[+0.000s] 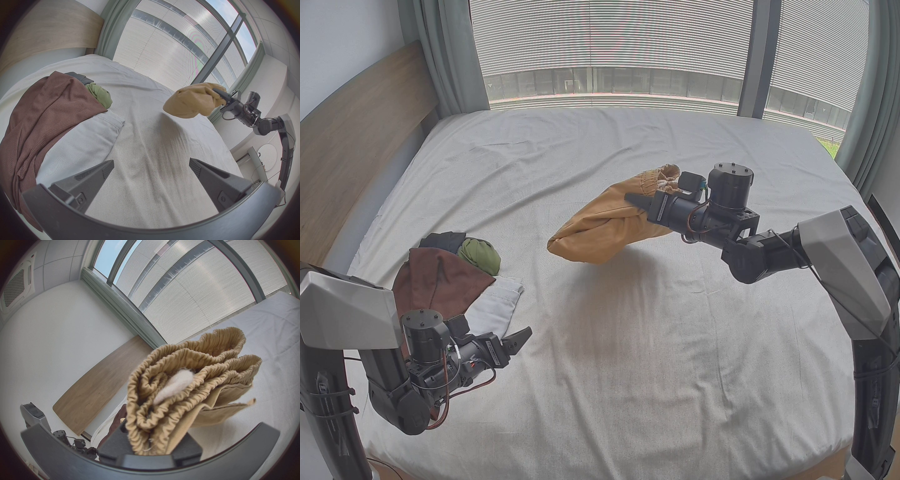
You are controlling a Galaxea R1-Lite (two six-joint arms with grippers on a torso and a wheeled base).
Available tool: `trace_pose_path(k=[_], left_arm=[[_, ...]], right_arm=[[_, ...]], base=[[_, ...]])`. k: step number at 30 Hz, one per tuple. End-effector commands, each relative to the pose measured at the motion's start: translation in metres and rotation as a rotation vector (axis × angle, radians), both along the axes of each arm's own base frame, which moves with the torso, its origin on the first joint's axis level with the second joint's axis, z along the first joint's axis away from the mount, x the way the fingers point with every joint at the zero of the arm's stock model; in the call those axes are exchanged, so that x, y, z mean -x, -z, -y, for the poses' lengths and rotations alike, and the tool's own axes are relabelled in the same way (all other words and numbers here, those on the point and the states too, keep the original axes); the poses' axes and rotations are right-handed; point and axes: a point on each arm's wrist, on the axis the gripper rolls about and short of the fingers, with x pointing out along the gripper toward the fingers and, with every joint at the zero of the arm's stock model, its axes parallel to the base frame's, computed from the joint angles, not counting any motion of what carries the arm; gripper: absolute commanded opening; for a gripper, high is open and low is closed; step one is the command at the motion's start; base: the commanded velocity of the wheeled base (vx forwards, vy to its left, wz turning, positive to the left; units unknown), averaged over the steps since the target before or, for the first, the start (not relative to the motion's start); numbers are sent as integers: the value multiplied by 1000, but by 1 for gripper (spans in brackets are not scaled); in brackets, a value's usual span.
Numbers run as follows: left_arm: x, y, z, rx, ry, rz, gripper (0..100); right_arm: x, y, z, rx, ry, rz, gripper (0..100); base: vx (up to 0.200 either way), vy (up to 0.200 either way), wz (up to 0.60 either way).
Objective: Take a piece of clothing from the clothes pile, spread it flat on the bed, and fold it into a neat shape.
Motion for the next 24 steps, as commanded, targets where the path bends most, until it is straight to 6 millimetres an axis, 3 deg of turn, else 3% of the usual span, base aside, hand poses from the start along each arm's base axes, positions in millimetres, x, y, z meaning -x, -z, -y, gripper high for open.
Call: trace_pose_path(k=[1,3,4,6,15,24], left_arm=[[1,1,0,-1,1,-6,100],[1,1,0,-1,1,-6,100],[1,1,-1,-1,-1,-6,100],[1,1,-1,-1,-1,-6,100],[1,-1,-1,1,-1,0,100],[1,-1,-1,1,-2,0,100]], right_arm=[[-15,42,0,32,12,-60,0],[-15,52,0,43,13,-79,0],[-15,70,3,62,17,-101,0],[-11,84,8,77,22,-113,0],[24,144,39,119,55,-211,0],[34,191,41,129,72,-244,0]], base=[[0,0,0],[0,0,0],[0,0,0],[0,0,0],[0,0,0],[0,0,0]])
